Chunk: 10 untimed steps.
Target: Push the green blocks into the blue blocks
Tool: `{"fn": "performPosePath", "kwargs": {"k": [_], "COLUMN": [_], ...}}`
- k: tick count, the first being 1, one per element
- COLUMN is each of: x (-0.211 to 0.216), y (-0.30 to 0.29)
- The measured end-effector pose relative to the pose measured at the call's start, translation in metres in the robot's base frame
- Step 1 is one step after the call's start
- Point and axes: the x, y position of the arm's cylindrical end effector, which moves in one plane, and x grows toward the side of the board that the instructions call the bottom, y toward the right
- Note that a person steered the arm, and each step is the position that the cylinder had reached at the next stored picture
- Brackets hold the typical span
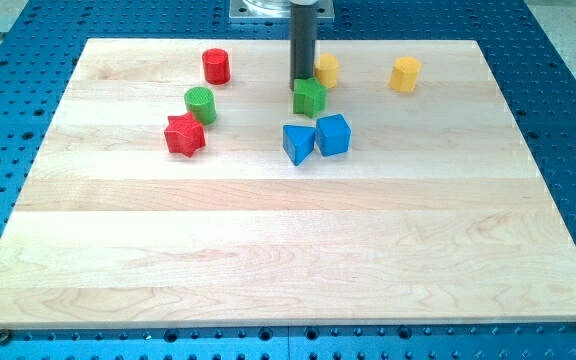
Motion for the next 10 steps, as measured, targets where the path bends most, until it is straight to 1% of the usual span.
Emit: {"fn": "performPosePath", "kwargs": {"k": [1, 2, 3, 4, 5, 6, 7, 8, 9, 10], "x": [0.030, 0.047, 0.002, -0.015, -0.009, 0.017, 0.050, 0.072, 0.073, 0.093], "y": [0.000, -0.002, -0.034, -0.095, -0.152, -0.169, -0.127, -0.078, -0.088, -0.123]}}
